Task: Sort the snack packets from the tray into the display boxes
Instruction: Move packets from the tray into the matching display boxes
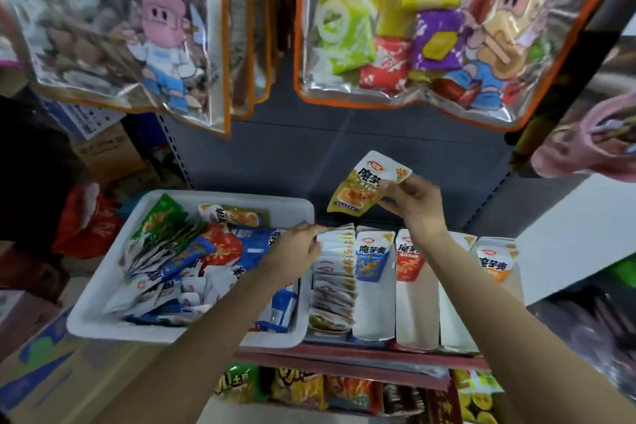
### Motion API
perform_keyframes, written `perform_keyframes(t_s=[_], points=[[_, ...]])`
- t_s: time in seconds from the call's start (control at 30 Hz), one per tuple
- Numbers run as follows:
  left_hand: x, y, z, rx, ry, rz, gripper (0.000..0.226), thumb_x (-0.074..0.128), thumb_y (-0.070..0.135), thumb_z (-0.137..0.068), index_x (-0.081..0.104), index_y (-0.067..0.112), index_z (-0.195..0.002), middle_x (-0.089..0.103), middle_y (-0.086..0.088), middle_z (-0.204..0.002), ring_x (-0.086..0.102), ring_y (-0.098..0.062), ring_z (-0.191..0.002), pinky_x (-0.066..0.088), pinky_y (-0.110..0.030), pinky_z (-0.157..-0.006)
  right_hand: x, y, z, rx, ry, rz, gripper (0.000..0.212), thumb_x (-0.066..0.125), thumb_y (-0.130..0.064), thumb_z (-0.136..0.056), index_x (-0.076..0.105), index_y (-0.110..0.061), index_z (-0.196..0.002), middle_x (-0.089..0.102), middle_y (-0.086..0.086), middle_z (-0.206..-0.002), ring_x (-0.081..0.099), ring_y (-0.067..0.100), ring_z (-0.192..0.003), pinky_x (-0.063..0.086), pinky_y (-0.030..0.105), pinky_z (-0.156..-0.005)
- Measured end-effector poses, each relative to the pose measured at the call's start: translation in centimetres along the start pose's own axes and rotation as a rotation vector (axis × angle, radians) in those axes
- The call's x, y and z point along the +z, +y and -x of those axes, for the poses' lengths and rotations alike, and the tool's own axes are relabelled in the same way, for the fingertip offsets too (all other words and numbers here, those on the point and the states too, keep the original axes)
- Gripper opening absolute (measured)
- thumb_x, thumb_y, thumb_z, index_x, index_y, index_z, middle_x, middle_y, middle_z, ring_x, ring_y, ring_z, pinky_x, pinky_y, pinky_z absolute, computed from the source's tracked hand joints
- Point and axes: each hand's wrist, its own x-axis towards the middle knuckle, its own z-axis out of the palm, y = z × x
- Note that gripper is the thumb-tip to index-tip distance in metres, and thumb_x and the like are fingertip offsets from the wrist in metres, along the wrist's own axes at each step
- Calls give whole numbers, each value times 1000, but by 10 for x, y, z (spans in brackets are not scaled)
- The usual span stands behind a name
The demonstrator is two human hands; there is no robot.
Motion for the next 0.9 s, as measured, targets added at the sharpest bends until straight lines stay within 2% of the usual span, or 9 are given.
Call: perform_keyframes(t_s=[0.17,0.23,0.4,0.5,0.57,0.67,0.73,0.8,0.9], points=[[-3,-4,7,22,5,6,36,43,14,-96,55,20,-129,61,-9,-119,58,-22,-101,47,-34,-87,10,8,-4,81,-142,87,12,61,0,-88,64,-1,-100,68,10,-96,67,15,-81,58,26,-74],[-3,-5,8,27,6,9,36,43,14,-96,55,20,-129,61,-7,-122,58,-21,-103,48,-35,-88,13,12,-6,101,-188,162,11,61,-2,-88,64,-2,-99,68,10,-97,66,15,-82,57,27,-76],[-2,-4,10,29,19,2,36,41,15,-97,52,20,-132,57,-6,-126,54,-20,-110,45,-34,-94,14,27,-19,114,-211,513,10,67,-7,-84,66,-1,-92,70,13,-98,68,25,-89,56,42,-84],[-2,-5,10,24,21,17,37,41,15,-98,51,21,-133,56,-5,-123,52,-18,-109,43,-31,-94,17,26,-22,-5,-295,820,10,65,-14,-86,67,-4,-87,69,5,-88,65,19,-81,51,27,-71],[-1,-5,10,21,22,40,39,41,15,-98,50,23,-135,57,-5,-123,53,-18,-108,43,-30,-93,22,23,-21,-89,-323,887,11,63,-17,-88,66,-7,-88,66,2,-84,60,13,-74,42,24,-64],[-2,-5,10,-8,12,91,38,42,16,-97,48,23,-134,59,-5,-124,55,-18,-108,47,-35,-94,28,21,-19,-211,-309,907,7,60,-19,-91,63,-17,-97,59,-2,-79,55,14,-72,35,22,-66],[-3,-5,10,-22,9,106,36,43,16,-97,48,23,-132,60,-6,-122,57,-18,-107,48,-39,-93,30,24,-19,-232,-323,991,5,56,-18,-93,60,-20,-91,59,1,-77,56,19,-72,39,27,-65],[-3,-4,10,-19,15,116,34,44,16,-97,49,22,-130,61,-5,-121,58,-17,-105,50,-38,-91,32,31,-20,-184,-403,1122,13,49,-16,-96,56,-20,-86,61,5,-80,60,24,-75,46,33,-67],[-4,-3,9,-10,33,133,35,45,16,-97,50,21,-131,60,-4,-121,57,-16,-105,50,-36,-91,32,39,-16,-96,-503,1198,20,43,-17,-98,62,-17,-101,64,7,-93,61,28,-85,48,36,-73]])
